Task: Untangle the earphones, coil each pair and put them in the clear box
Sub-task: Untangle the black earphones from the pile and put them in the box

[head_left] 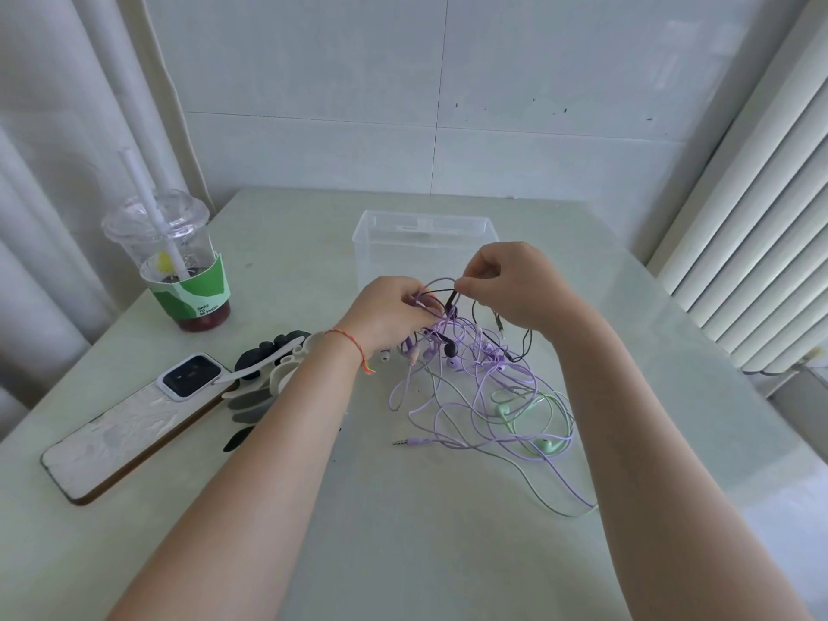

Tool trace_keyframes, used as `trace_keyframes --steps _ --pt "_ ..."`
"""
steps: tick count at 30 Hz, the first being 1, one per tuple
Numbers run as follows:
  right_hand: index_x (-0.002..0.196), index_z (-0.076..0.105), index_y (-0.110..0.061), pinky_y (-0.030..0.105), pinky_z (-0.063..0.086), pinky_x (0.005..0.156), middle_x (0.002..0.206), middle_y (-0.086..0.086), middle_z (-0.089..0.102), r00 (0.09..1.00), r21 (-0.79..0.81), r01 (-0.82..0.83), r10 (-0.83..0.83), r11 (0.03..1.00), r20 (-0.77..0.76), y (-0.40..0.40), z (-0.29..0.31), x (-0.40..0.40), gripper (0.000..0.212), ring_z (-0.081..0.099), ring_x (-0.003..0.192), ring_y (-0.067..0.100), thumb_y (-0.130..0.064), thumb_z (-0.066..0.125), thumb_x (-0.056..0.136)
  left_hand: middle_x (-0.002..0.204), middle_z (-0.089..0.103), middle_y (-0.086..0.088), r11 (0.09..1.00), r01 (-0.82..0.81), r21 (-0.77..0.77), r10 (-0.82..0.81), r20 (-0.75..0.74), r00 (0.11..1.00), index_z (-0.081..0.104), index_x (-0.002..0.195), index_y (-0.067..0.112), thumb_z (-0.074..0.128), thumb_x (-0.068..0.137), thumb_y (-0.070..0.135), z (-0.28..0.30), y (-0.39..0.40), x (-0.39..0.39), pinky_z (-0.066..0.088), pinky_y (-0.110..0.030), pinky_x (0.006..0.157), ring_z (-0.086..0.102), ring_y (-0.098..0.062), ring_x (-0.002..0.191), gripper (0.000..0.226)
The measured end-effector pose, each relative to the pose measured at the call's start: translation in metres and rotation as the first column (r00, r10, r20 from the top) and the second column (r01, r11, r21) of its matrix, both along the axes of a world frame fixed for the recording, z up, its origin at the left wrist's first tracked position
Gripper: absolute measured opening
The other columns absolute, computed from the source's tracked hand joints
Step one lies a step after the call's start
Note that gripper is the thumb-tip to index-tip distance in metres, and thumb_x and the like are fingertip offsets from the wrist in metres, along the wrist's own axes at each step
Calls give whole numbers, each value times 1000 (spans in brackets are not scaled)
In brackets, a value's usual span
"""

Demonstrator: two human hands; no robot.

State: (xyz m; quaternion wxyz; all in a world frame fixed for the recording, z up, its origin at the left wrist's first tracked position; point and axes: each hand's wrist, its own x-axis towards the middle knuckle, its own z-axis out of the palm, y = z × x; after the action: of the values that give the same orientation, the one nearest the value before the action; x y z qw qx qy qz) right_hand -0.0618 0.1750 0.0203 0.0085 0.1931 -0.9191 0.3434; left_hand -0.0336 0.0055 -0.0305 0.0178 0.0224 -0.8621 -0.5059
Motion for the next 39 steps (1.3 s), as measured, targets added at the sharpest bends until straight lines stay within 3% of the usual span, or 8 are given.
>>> trace_keyframes --steps 3,7,15,20,24,29,34,39 --pt "85 62 -13 23 39 48 68 -3 69 997 -83 -23 28 996 68 0 -1 0 9 53 50 14 -20 64 90 72 62 1 998 44 53 -43 -22 999 70 83 35 72 75 5 -2 -1 -1 46 -30 75 55 -17 70 31" --pt "88 59 -10 25 39 50 75 -1 74 989 -111 -43 58 993 133 3 -6 -3 4 58 48 14 -13 59 91 83 73 -4 992 91 92 -93 19 996 75 75 35 68 68 22 1 -2 1 52 -49 89 62 -18 81 16" --pt "86 63 -12 32 43 55 73 -1 72 976 -212 -95 133 973 172 5 -7 -3 7 58 53 17 -7 60 90 66 65 9 961 157 226 -167 27 986 68 81 17 61 94 8 5 -9 1 45 -12 63 59 0 60 17" --pt "89 62 -12 25 45 53 74 3 69 941 -386 -161 260 908 217 4 -1 2 6 57 59 20 -8 60 93 86 66 -11 969 112 221 -128 58 990 67 79 17 60 92 0 3 -7 0 44 -28 84 57 -19 82 23" --pt "88 61 -12 24 40 49 64 5 58 911 -499 -40 237 866 338 4 -2 0 7 47 53 19 -10 60 94 81 64 -11 975 98 198 -105 26 994 70 77 21 64 90 2 3 -7 -1 42 -31 80 53 -21 79 23" --pt "83 62 -14 22 37 46 57 -1 50 919 -339 66 75 938 386 8 -4 -6 11 39 53 16 -14 61 93 63 62 0 997 -57 55 61 -77 995 71 73 27 65 86 6 -2 -14 -7 44 -28 68 52 -15 58 25" --pt "83 69 -19 18 33 46 59 -6 49 958 -106 -19 48 994 283 16 3 0 11 37 48 12 -28 74 84 77 70 -1 970 -222 -97 209 -124 970 68 71 31 71 79 11 -5 -21 -8 52 -31 75 63 -21 71 21" --pt "83 72 -20 19 29 43 60 -4 47 994 -7 67 -66 998 90 19 5 -5 8 41 38 4 -28 71 84 75 63 3 995 95 16 -96 71 993 71 89 27 86 60 25 6 -22 0 45 -29 77 58 -14 72 33"
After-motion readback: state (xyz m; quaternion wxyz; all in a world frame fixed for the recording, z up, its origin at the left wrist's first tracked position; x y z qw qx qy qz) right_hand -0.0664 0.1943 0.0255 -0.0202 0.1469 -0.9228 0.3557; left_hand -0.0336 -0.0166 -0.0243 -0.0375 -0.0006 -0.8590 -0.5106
